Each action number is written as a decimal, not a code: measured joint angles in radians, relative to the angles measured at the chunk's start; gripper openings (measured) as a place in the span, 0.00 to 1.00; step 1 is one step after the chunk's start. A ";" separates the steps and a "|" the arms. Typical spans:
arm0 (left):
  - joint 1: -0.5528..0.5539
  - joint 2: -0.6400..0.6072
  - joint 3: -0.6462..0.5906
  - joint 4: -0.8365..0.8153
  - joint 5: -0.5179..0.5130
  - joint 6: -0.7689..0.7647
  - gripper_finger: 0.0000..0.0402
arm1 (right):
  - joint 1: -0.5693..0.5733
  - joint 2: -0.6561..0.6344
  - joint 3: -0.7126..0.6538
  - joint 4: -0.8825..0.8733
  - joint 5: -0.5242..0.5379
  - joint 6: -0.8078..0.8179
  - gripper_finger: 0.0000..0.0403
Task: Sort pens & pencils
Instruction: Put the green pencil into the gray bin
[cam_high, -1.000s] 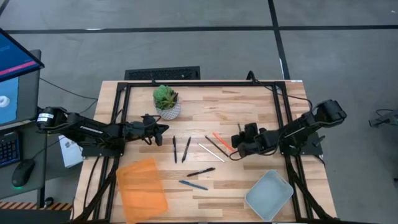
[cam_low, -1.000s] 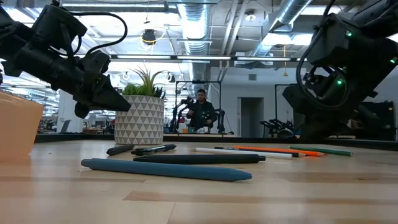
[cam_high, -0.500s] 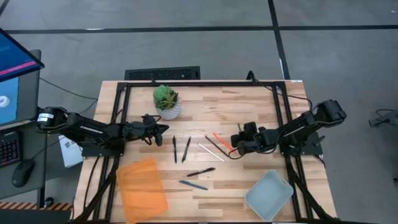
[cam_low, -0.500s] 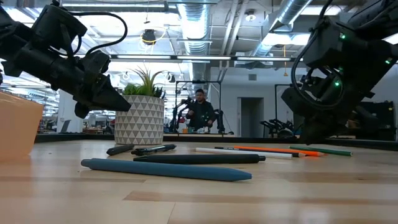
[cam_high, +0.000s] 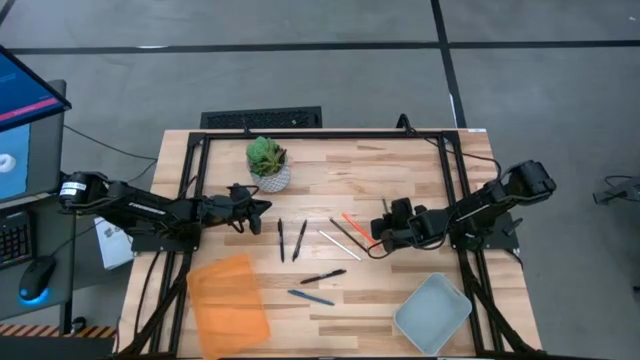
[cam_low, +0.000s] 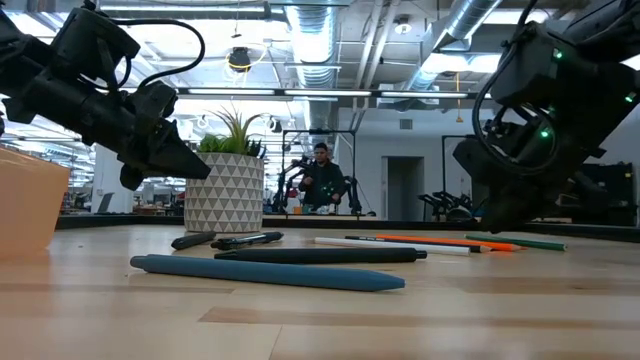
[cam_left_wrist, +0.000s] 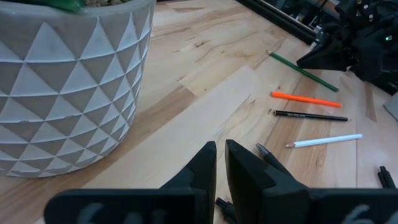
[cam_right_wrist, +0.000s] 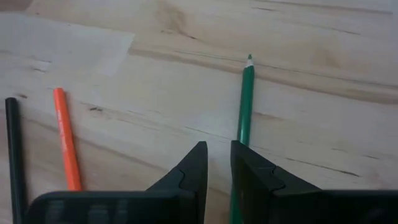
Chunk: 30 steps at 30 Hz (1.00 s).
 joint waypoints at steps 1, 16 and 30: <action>0.000 0.000 0.000 0.000 0.000 0.000 0.06 | 0.003 0.000 -0.002 -0.002 0.000 0.000 0.23; 0.000 0.000 0.000 0.000 0.008 -0.001 0.06 | 0.013 0.000 -0.011 -0.028 0.003 0.005 0.23; 0.000 0.000 0.000 -0.012 0.009 -0.009 0.06 | 0.072 0.148 0.002 0.006 0.090 0.078 0.23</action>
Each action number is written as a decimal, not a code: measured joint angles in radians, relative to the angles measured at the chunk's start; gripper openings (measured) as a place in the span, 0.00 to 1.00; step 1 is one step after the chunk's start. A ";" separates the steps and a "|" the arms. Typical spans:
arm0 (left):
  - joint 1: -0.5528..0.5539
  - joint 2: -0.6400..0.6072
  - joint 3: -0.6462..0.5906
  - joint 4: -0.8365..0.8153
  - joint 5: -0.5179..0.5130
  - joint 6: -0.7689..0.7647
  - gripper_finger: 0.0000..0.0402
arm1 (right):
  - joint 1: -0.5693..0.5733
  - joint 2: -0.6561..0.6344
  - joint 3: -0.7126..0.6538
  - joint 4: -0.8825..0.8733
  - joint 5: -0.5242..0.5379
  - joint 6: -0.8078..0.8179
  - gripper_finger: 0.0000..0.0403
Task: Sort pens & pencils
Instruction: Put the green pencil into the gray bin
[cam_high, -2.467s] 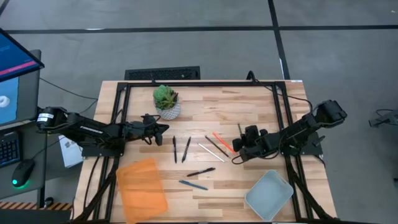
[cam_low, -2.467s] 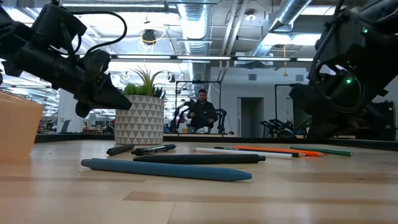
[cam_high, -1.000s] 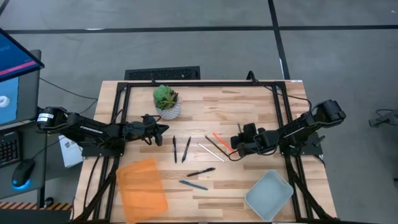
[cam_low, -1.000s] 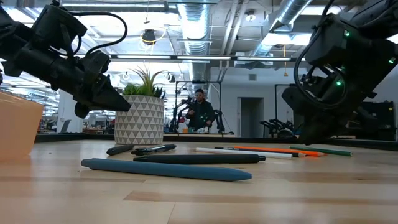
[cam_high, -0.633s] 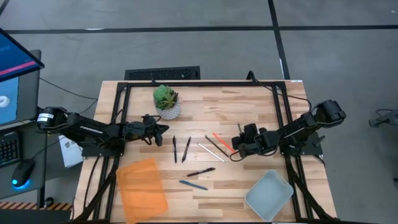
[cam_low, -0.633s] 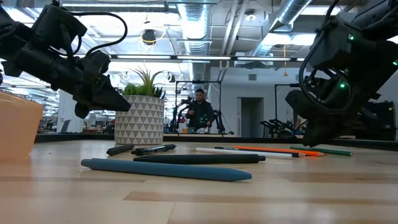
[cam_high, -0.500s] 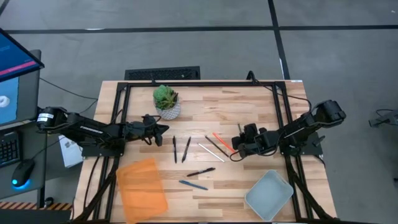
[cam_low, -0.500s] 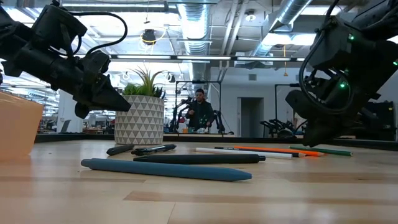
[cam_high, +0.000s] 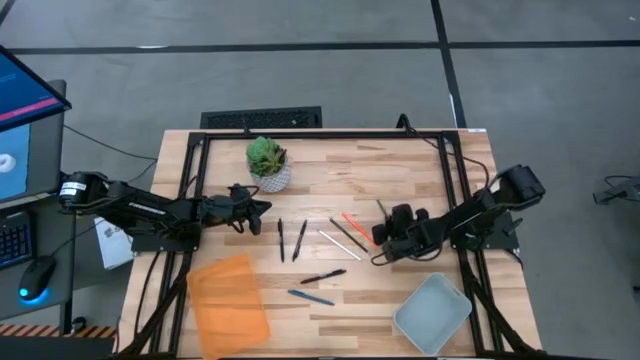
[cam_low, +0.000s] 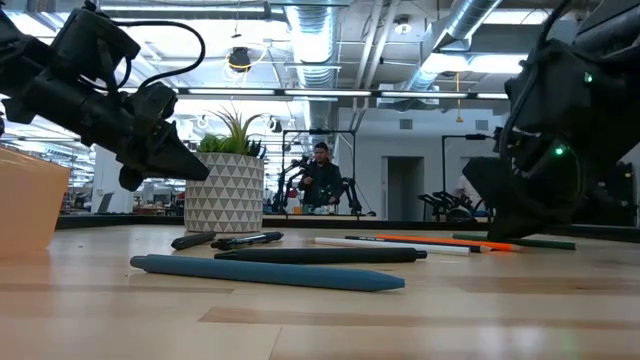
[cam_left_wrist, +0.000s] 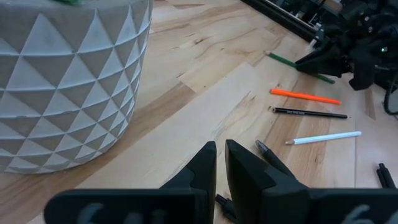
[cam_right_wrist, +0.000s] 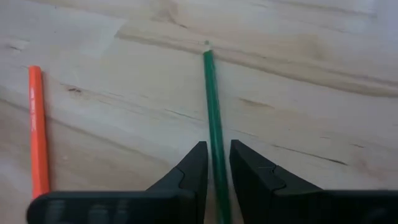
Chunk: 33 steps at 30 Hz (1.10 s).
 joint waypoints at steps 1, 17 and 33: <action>0.000 0.000 0.000 -0.005 0.000 -0.005 0.06 | 0.009 0.019 0.008 -0.007 0.014 0.013 0.23; 0.000 0.000 0.000 -0.012 -0.002 -0.009 0.06 | 0.039 0.064 0.071 -0.113 0.030 0.083 0.23; 0.000 0.000 0.000 -0.014 -0.001 -0.006 0.06 | 0.073 0.144 0.071 -0.095 0.126 0.138 0.23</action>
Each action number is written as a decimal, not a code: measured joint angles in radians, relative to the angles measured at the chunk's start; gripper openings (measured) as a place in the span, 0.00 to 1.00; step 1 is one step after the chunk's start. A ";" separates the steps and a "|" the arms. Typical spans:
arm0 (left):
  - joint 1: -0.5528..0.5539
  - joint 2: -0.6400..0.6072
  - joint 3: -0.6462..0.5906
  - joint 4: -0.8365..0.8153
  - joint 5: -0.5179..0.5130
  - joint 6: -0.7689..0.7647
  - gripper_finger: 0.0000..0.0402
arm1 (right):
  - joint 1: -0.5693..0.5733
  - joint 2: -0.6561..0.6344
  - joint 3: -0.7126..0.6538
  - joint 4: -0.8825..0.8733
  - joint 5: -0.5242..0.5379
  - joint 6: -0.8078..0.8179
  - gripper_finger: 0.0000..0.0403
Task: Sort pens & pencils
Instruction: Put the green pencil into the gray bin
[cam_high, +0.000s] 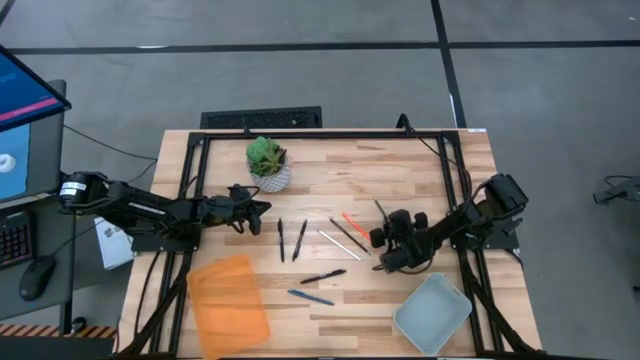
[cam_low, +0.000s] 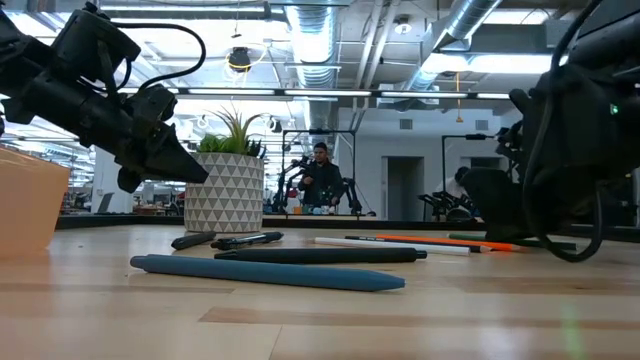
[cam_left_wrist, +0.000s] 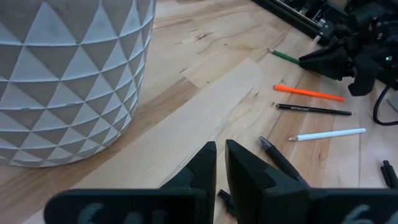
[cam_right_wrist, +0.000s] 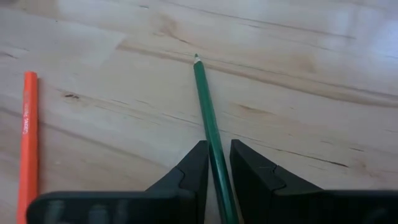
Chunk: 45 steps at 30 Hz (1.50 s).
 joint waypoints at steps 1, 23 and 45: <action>0.000 0.000 0.000 0.000 0.000 0.000 0.06 | 0.003 0.001 0.000 0.001 0.002 0.001 0.23; 0.000 0.000 0.000 0.000 0.000 -0.003 0.06 | 0.007 -0.001 -0.001 0.003 0.005 0.002 0.13; 0.000 0.000 0.000 -0.001 0.000 -0.002 0.06 | -0.001 0.003 0.048 -0.065 -0.010 0.003 0.13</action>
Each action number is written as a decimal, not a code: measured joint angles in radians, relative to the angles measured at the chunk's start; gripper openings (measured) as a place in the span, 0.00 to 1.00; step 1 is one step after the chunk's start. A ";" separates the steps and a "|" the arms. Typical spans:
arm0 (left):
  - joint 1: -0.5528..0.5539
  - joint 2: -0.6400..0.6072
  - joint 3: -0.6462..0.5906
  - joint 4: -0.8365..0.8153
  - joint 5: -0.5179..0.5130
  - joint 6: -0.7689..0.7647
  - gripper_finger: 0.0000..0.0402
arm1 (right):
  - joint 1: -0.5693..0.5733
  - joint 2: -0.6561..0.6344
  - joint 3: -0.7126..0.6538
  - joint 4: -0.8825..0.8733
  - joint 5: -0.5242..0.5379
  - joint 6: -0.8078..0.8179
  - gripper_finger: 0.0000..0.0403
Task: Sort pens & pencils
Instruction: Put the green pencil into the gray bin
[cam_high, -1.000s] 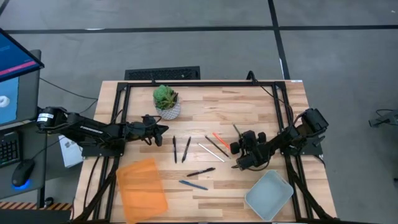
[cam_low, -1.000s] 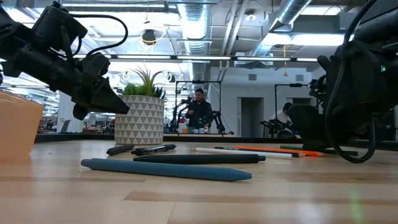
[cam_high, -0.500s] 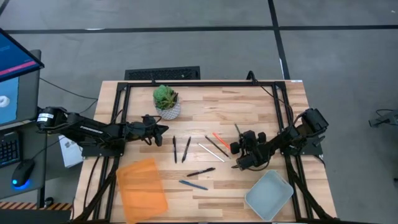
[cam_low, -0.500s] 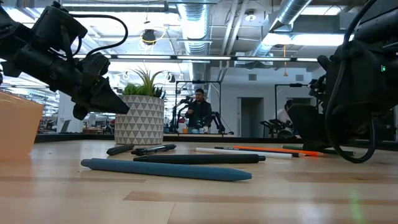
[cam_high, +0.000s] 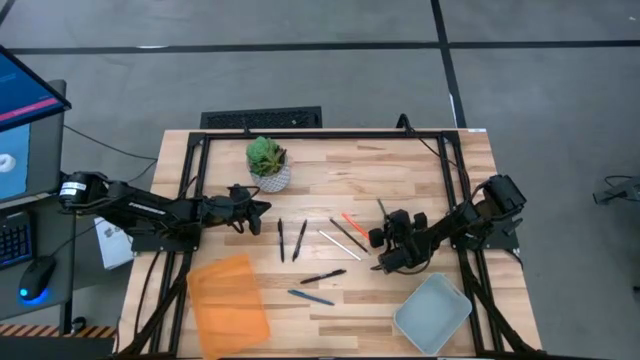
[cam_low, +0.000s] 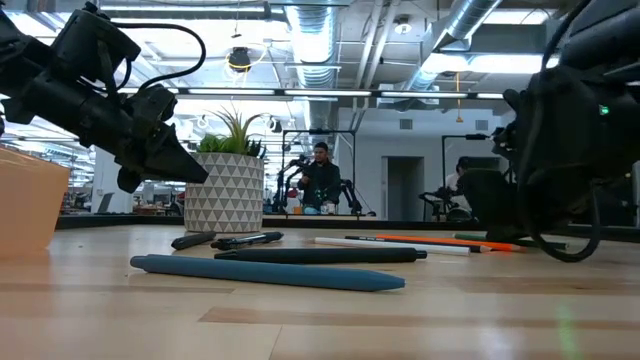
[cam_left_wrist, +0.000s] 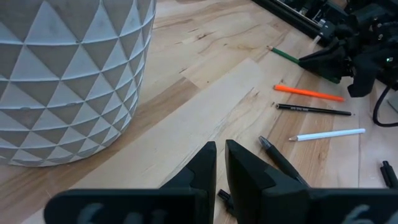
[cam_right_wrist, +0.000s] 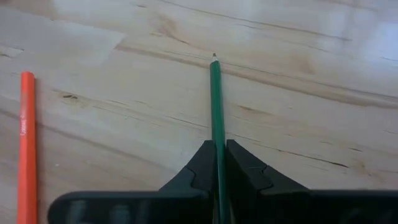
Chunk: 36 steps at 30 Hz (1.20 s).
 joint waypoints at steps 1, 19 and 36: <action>0.000 0.000 0.000 0.000 0.000 0.000 0.06 | -0.006 0.000 0.017 -0.029 -0.015 0.001 0.13; 0.000 0.000 0.001 -0.015 0.000 0.001 0.06 | -0.166 0.000 0.308 -0.321 0.073 -0.222 0.13; 0.000 0.000 0.001 0.009 -0.029 0.017 0.06 | -0.117 -0.003 0.578 -0.647 0.176 -0.303 0.13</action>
